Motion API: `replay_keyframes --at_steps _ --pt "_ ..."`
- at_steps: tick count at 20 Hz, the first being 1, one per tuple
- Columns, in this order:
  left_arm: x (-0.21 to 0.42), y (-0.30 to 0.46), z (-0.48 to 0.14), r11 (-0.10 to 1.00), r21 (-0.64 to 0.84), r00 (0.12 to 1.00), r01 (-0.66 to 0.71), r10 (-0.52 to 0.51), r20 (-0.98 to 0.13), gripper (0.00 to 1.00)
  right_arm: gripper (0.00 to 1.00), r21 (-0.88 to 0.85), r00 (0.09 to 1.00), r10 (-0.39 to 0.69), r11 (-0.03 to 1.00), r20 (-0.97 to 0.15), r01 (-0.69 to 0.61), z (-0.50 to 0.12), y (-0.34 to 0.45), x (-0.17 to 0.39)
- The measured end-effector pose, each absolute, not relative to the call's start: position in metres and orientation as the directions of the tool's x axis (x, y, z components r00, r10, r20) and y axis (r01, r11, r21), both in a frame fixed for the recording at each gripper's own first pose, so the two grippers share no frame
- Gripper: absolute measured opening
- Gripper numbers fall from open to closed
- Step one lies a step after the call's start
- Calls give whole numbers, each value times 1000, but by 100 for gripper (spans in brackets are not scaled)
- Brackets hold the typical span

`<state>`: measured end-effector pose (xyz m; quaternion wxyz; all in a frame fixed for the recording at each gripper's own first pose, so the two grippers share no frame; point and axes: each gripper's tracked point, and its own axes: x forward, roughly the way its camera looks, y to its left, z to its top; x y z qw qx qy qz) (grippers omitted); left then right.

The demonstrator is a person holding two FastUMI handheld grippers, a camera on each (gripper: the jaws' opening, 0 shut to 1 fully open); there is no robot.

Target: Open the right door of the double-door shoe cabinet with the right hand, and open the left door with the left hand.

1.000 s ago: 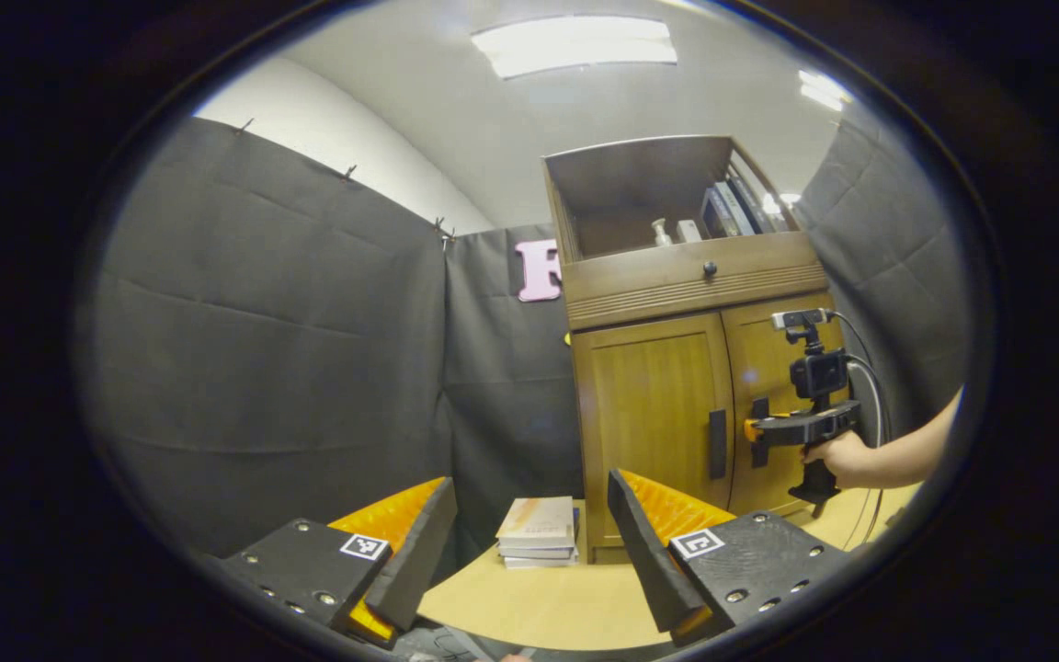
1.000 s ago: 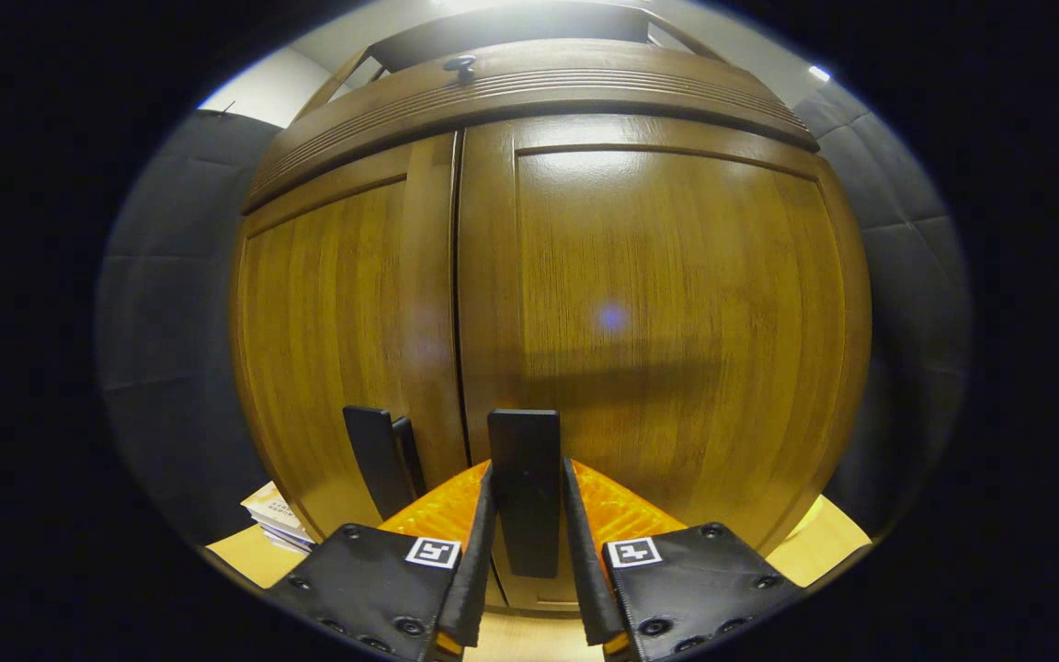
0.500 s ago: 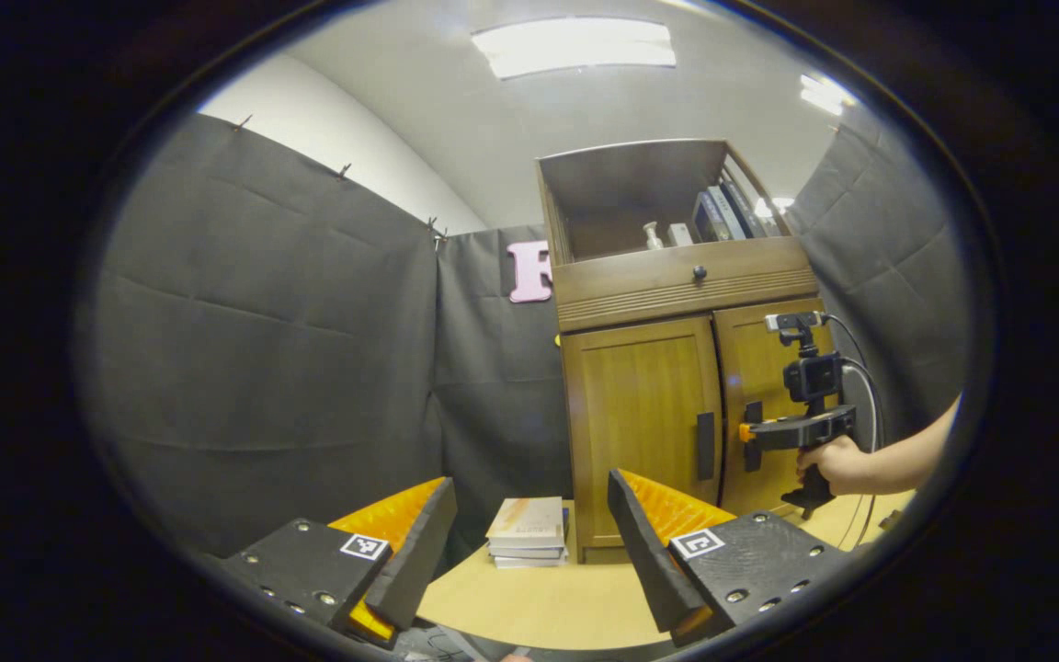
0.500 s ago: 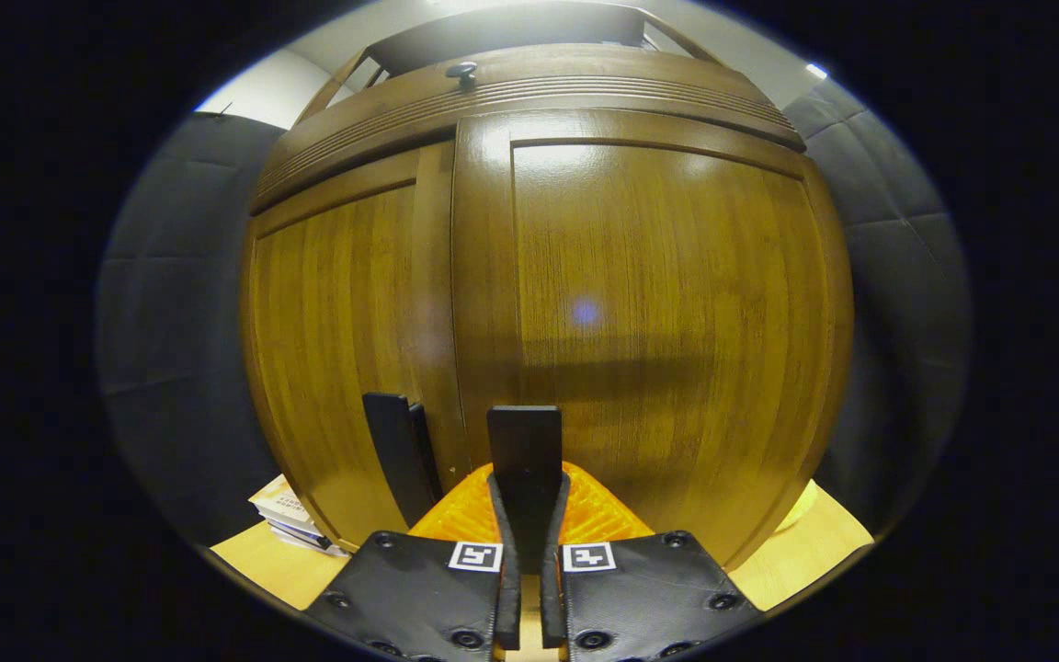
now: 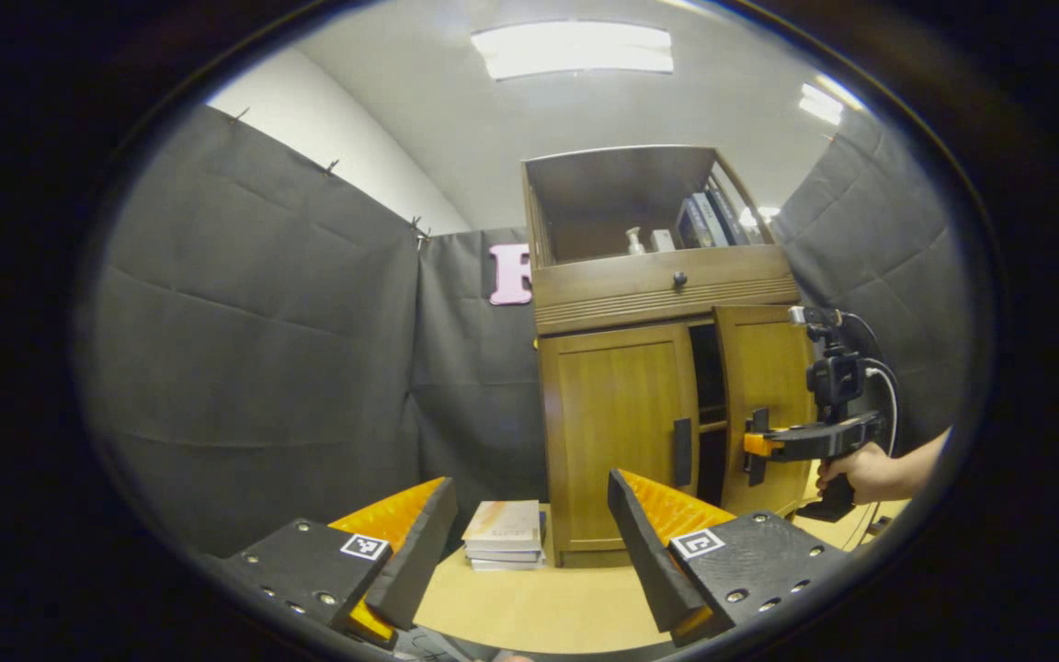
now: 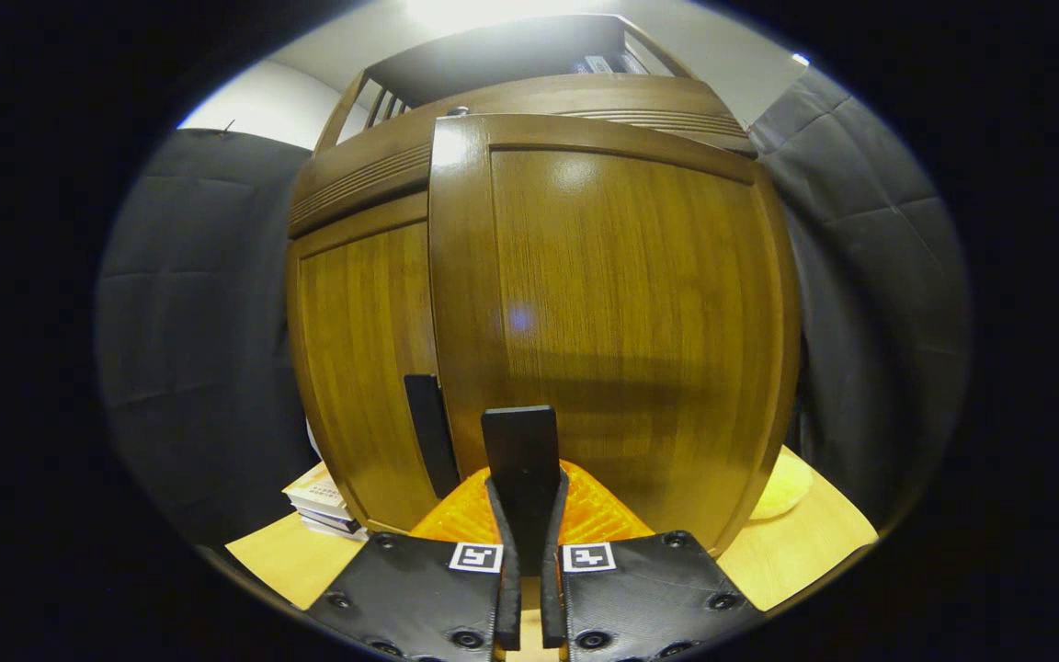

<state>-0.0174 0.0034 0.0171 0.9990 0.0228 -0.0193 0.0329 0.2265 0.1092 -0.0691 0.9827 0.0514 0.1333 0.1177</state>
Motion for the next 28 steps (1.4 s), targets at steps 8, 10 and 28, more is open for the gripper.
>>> replay_keyframes --at_steps 8,10,28 --pt "-20 -5 23 999 32 998 43 -44 49 95 10 133 938 240 968 -250 -212 -41 87 218" --pt "-20 -8 23 997 31 997 66 -67 49 95 10 136 940 235 969 -249 -207 -38 80 214" --pt "-23 -27 14 985 19 985 172 -172 17 95 9 80 954 161 986 -253 -145 -34 -2 170"
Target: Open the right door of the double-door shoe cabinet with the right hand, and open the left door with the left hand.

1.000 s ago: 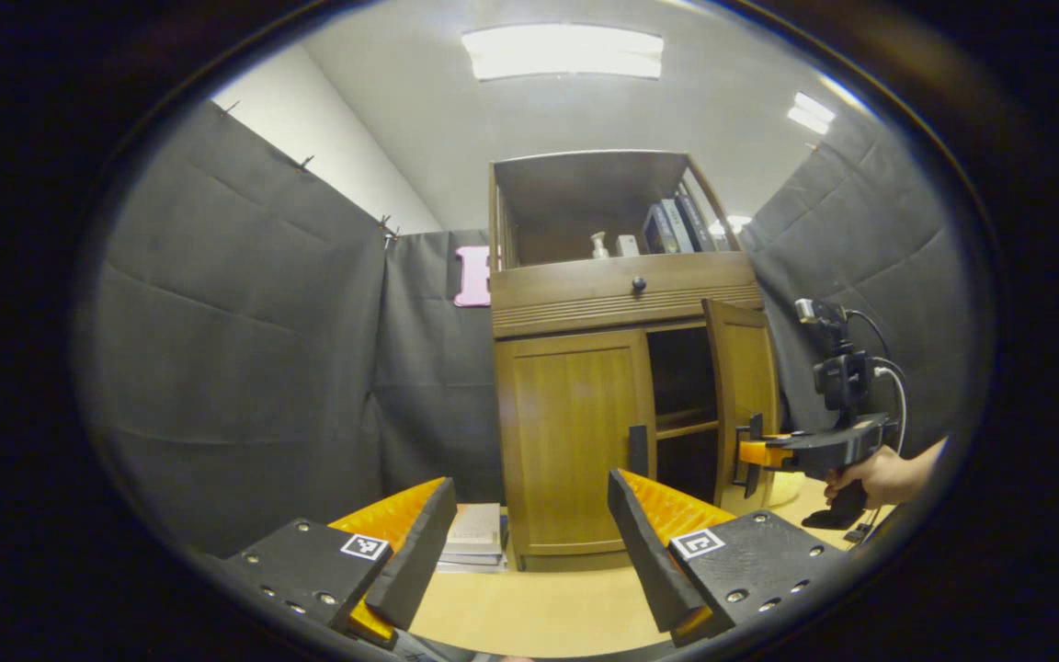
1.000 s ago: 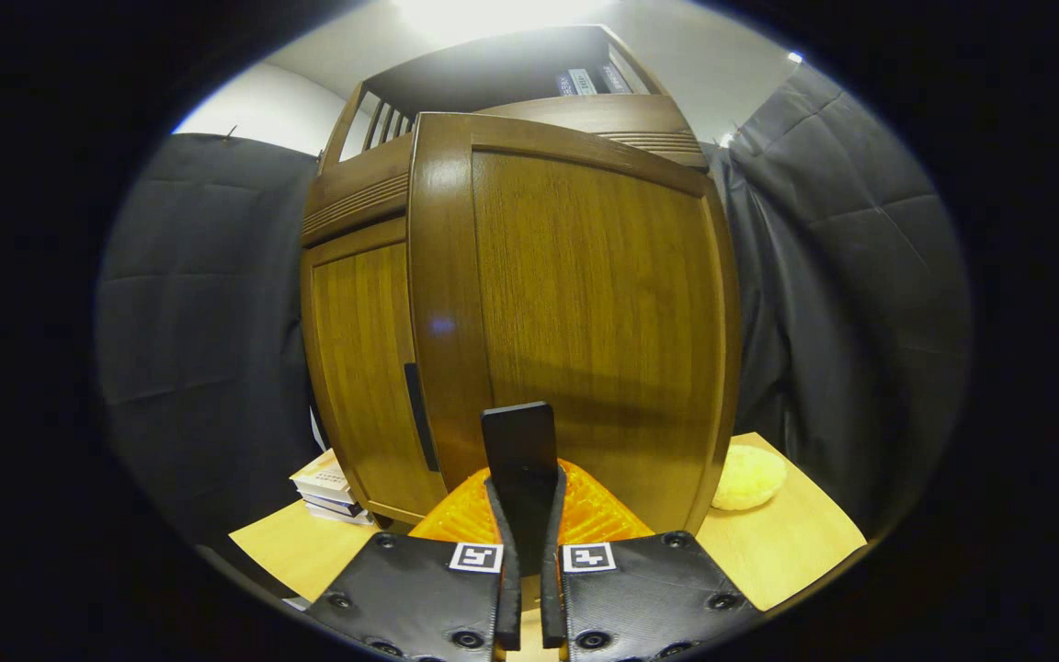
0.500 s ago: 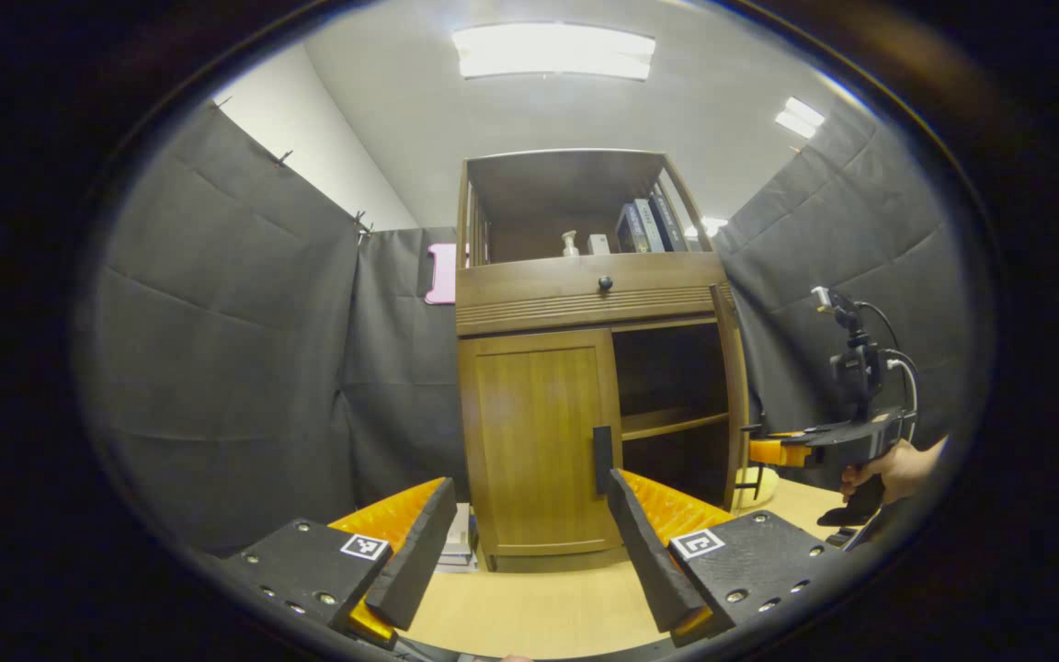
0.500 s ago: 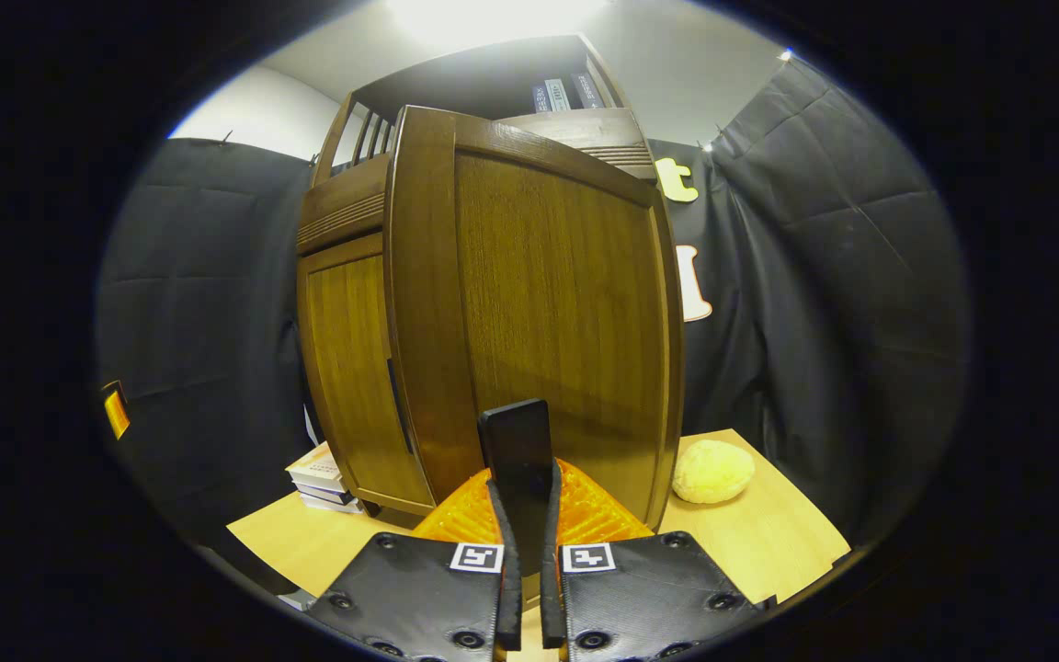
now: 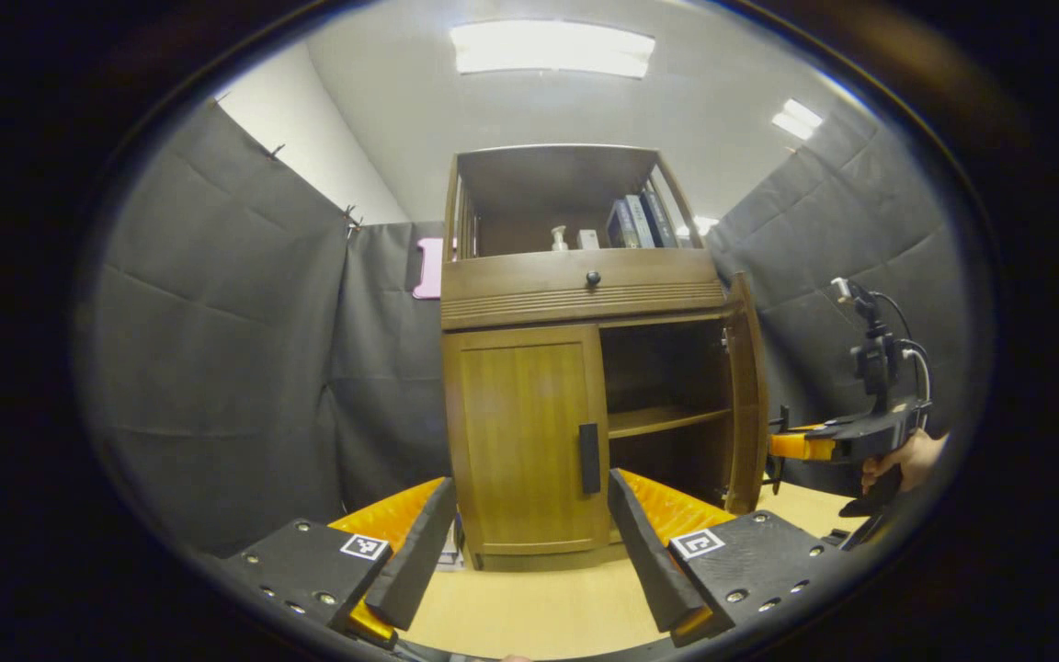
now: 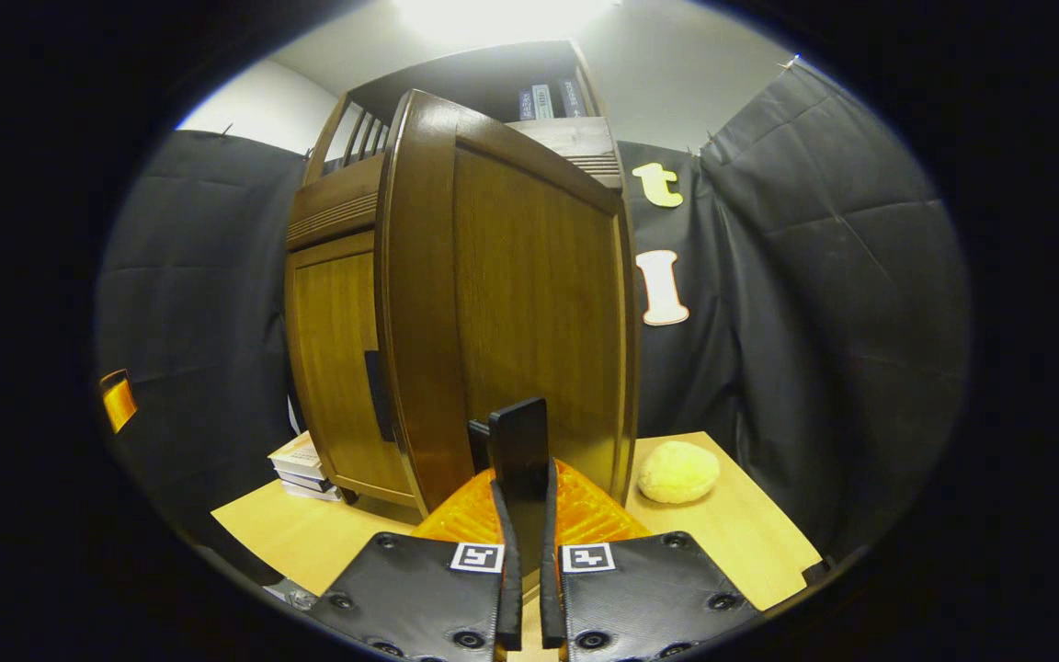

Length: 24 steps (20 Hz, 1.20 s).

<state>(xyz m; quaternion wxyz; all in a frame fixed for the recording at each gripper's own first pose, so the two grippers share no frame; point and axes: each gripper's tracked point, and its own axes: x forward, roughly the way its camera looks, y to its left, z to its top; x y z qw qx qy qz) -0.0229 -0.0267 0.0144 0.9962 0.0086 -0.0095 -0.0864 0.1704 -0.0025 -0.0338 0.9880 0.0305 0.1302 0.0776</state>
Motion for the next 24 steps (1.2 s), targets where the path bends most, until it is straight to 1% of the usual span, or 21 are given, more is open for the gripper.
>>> replay_keyframes --at_steps 2,4,5,9,10,11,12,13,15,16,17,18,19,20,21,22,23,24 --pt "-23 -28 13 982 15 983 186 -186 12 95 6 65 959 130 991 -252 -117 -33 -15 168" --pt "-24 -30 13 980 22 980 200 -200 11 95 7 38 963 97 995 -252 -91 -34 -30 165" --pt "-24 -31 13 978 24 978 208 -208 12 96 10 26 965 78 997 -251 -74 -34 -38 163" --pt "-27 -36 11 968 14 968 250 -250 -1 96 9 -9 966 -3 1000 -257 1 -34 -71 157" --pt "-28 -37 11 966 13 966 258 -258 -4 94 5 -15 966 -15 1000 -257 11 -33 -76 153" --pt "-28 -37 10 964 15 964 265 -265 -4 94 9 -17 967 -26 1000 -255 22 -32 -82 149" --pt "-27 -37 11 962 21 962 271 -271 -6 95 5 -19 966 -39 999 -255 35 -33 -88 145" --pt "-27 -38 9 960 26 960 279 -279 -5 95 9 -19 966 -56 998 -254 53 -32 -95 142" --pt "-26 -41 8 954 30 954 299 -299 -4 95 9 -2 964 -93 995 -249 95 -30 -109 136" --pt "-24 -44 7 951 29 951 309 -309 -7 95 9 20 965 -92 995 -246 100 -28 -110 133" --pt "-20 -49 6 947 27 948 320 -319 -10 95 9 16 961 -129 990 -245 137 -27 -118 125" --pt "-15 -53 6 944 24 944 329 -329 -12 95 2 16 961 -142 989 -238 150 -23 -126 123" --pt "-10 -54 5 942 22 942 336 -335 -11 95 0 11 963 -164 985 -216 170 -17 -133 119" --pt "-4 -56 6 941 23 941 338 -338 -8 96 3 7 967 -169 985 -189 174 -6 -130 111" --pt "2 -58 7 940 24 940 340 -340 -5 96 0 -11 968 -183 983 -170 183 0 -133 102" --pt "7 -59 8 939 28 939 343 -343 -2 96 3 -32 969 -191 982 -159 189 4 -135 92" --pt "11 -61 7 939 31 939 343 -343 0 96 4 -47 969 -196 981 -154 190 7 -134 83" --pt "17 -64 7 939 32 939 343 -343 3 96 13 -50 971 -180 983 -157 174 12 -128 75"
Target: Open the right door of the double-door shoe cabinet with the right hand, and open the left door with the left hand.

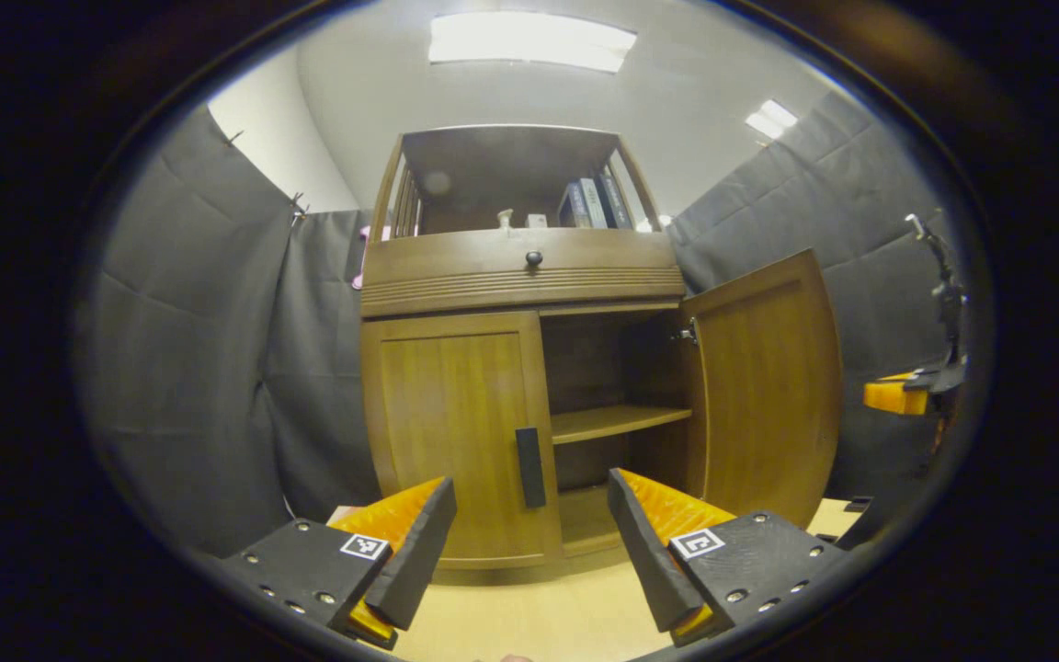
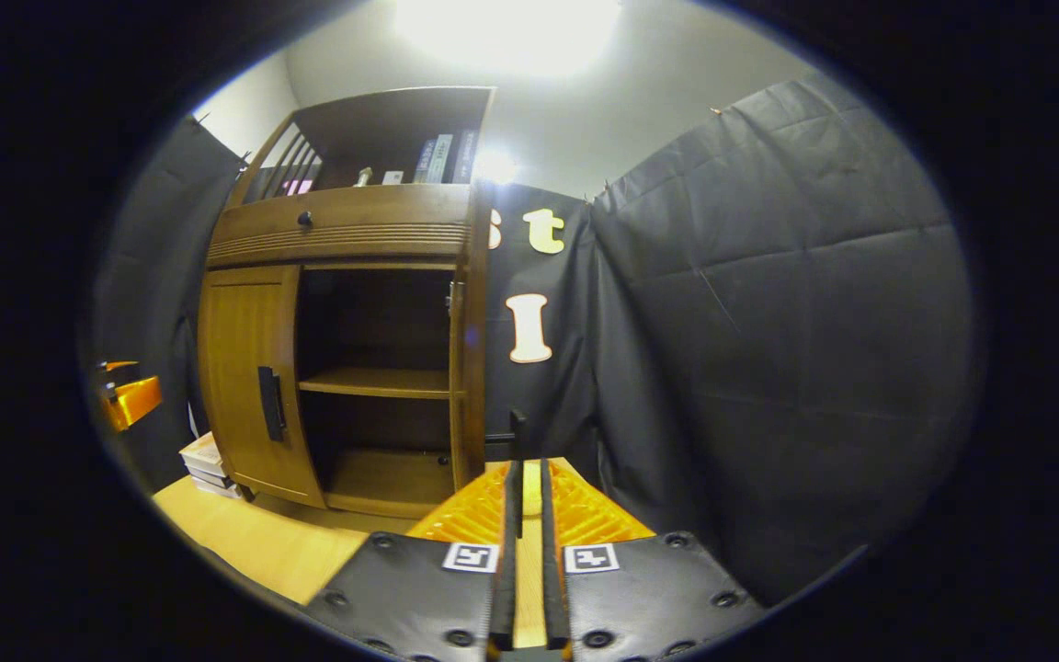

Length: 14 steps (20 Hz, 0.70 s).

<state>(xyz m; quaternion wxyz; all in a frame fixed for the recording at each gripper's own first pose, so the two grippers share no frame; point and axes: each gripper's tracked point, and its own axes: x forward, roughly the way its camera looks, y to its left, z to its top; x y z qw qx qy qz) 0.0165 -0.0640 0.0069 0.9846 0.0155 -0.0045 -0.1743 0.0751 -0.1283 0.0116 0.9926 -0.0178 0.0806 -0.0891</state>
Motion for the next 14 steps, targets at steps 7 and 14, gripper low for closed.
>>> replay_keyframes --at_steps 7,14 --pt "70 -80 1 937 22 937 349 -349 4 96 97 -41 986 -98 995 -132 93 28 -91 31" --pt "129 -88 -18 944 -24 944 329 -329 -2 96 97 -51 968 -189 982 -163 183 19 -113 5"
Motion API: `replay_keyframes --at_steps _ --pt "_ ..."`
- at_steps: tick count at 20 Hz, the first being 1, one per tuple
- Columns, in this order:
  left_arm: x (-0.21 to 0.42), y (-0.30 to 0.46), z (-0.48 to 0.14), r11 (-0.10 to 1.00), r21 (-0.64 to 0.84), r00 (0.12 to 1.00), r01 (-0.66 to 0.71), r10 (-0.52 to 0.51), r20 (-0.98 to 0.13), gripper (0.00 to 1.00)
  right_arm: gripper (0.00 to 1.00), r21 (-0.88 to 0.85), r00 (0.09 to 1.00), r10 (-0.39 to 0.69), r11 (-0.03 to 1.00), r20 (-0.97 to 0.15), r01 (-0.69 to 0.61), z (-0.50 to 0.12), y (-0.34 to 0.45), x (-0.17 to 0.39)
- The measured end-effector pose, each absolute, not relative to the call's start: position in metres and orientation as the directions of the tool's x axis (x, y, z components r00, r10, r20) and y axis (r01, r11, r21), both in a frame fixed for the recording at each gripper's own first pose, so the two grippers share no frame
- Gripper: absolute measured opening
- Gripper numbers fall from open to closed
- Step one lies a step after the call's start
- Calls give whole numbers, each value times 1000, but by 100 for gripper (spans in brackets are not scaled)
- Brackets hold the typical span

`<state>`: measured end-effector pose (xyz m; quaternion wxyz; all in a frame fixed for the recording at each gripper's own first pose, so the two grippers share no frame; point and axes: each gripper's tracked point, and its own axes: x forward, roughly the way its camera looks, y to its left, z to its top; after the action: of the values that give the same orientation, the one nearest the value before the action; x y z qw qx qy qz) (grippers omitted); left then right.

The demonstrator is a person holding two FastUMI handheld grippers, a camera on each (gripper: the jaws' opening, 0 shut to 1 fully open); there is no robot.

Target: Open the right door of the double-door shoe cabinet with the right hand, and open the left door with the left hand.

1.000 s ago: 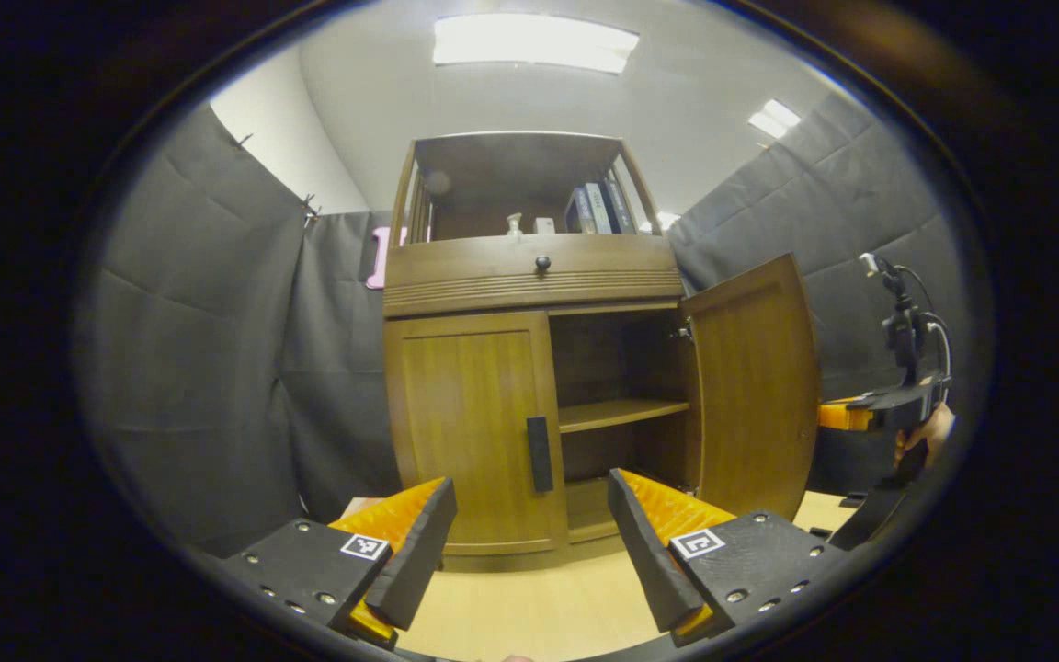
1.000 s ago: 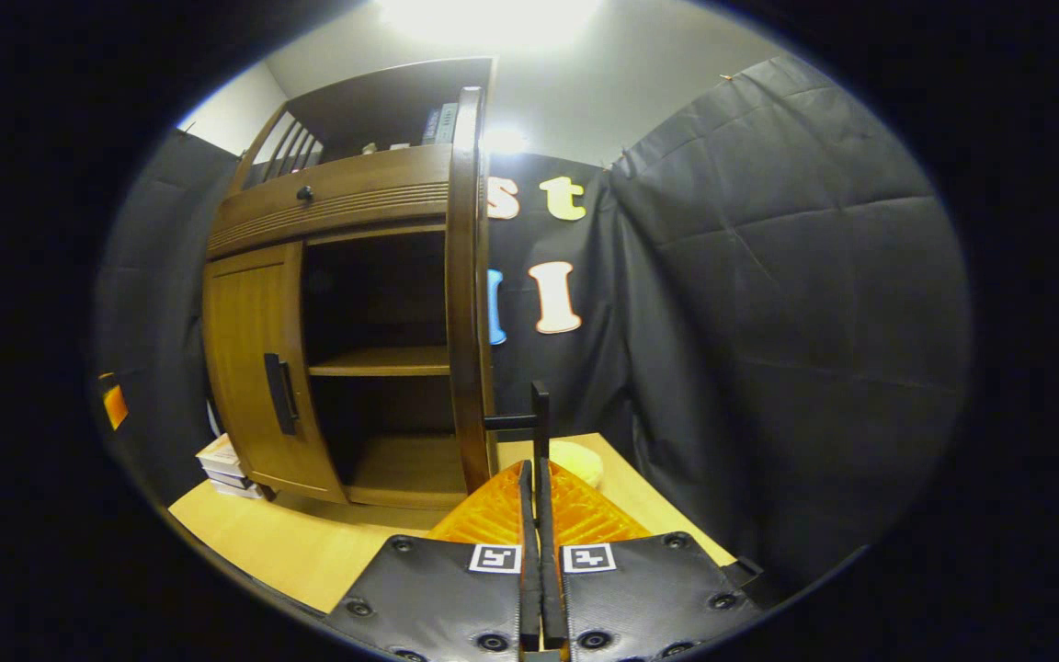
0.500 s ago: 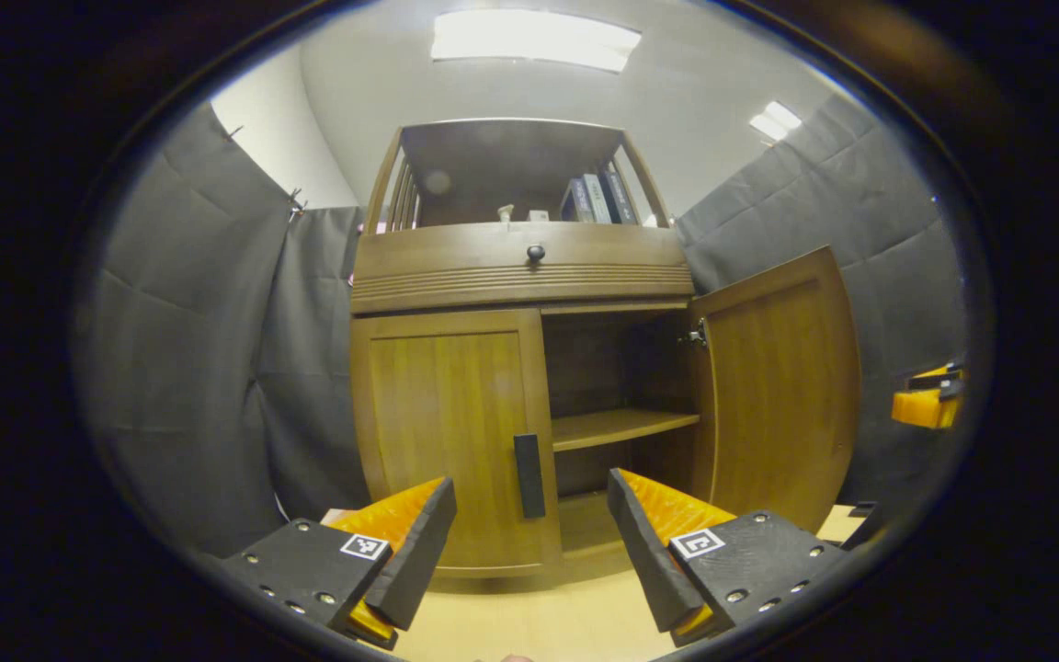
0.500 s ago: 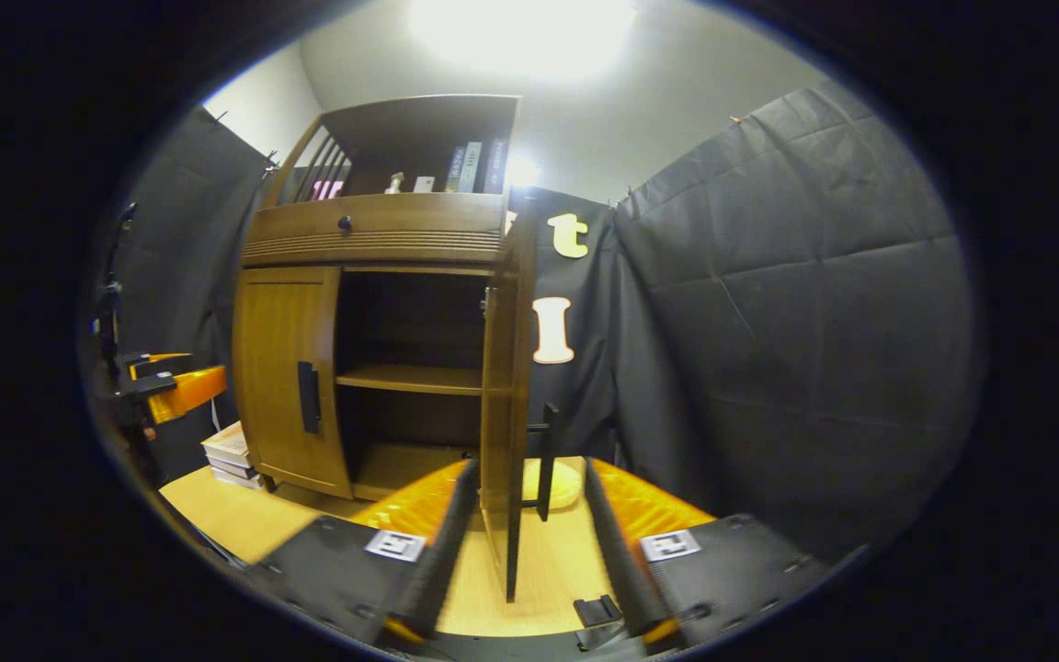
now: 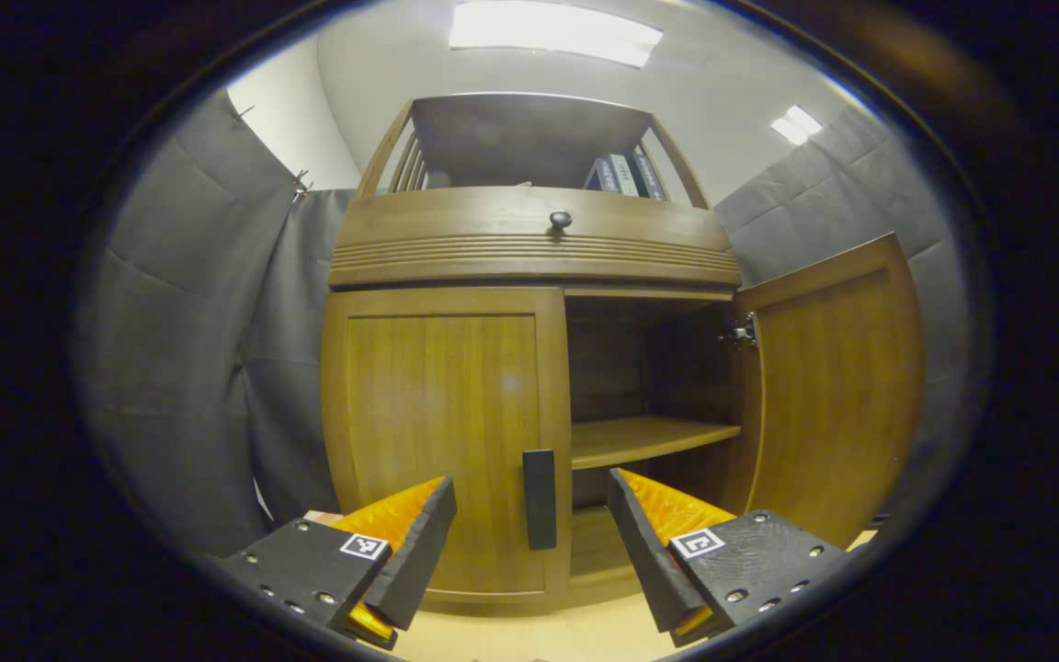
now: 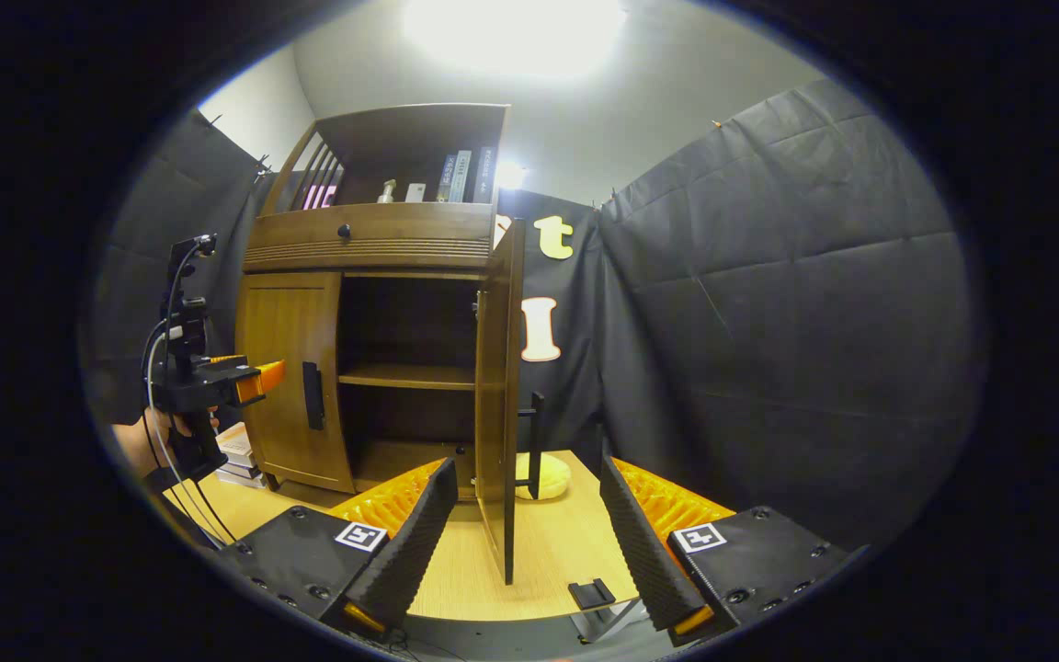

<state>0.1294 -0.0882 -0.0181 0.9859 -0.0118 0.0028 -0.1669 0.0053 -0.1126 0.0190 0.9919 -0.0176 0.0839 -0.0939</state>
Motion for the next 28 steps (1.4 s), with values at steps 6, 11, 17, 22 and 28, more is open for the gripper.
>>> replay_keyframes --at_steps 6,11,17,22,28 --pt "175 -105 -42 940 -30 939 341 -342 -37 96 98 -50 950 -251 968 -187 246 16 -131 -6" --pt "202 -116 -69 939 -43 935 342 -344 -89 96 98 -44 942 -272 962 -195 269 15 -140 -9" --pt "220 -132 -95 940 -26 929 341 -342 -139 86 97 -27 938 -269 963 -218 270 8 -143 -2" --pt "240 -135 -107 953 -60 940 295 -301 -160 33 97 -23 938 -258 965 -231 259 4 -147 2" --pt "220 -129 -99 951 -103 933 293 -307 -185 17 97 11 952 -204 977 -229 212 4 -140 7"
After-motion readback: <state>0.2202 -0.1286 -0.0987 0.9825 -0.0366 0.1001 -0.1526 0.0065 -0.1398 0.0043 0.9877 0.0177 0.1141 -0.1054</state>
